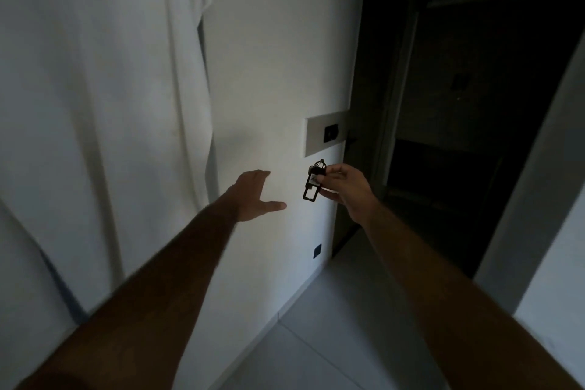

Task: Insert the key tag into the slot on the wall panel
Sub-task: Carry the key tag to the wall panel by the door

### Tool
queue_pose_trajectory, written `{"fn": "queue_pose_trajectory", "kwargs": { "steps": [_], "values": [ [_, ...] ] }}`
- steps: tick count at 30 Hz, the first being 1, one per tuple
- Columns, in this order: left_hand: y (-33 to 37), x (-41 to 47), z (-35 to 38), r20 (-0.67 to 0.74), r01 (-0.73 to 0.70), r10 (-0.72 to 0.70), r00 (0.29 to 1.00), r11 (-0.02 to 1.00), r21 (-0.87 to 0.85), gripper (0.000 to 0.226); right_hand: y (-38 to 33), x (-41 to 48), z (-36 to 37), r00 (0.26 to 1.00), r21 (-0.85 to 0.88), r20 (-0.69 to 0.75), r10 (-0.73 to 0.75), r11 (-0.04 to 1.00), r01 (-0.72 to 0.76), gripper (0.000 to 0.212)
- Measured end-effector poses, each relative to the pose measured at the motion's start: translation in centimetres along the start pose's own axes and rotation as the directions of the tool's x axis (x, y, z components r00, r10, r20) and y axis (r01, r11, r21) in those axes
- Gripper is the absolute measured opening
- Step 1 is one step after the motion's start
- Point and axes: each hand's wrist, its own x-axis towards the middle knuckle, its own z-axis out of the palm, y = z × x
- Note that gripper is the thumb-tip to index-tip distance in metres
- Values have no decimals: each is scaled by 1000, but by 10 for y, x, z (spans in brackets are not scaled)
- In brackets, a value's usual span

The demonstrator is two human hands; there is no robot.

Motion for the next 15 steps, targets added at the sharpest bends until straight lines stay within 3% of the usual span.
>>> {"fn": "queue_pose_trajectory", "kwargs": {
  "steps": [11,15],
  "values": [
    [26,135,21,28,-122,121,992,992,28,110,-22,68,-67,988,-15,-146,-51,999,49,19],
    [45,171,41,46,-151,149,988,988,29,110,-19,89,-102,980,-27,-198,-30,999,25,28]
  ]
}}
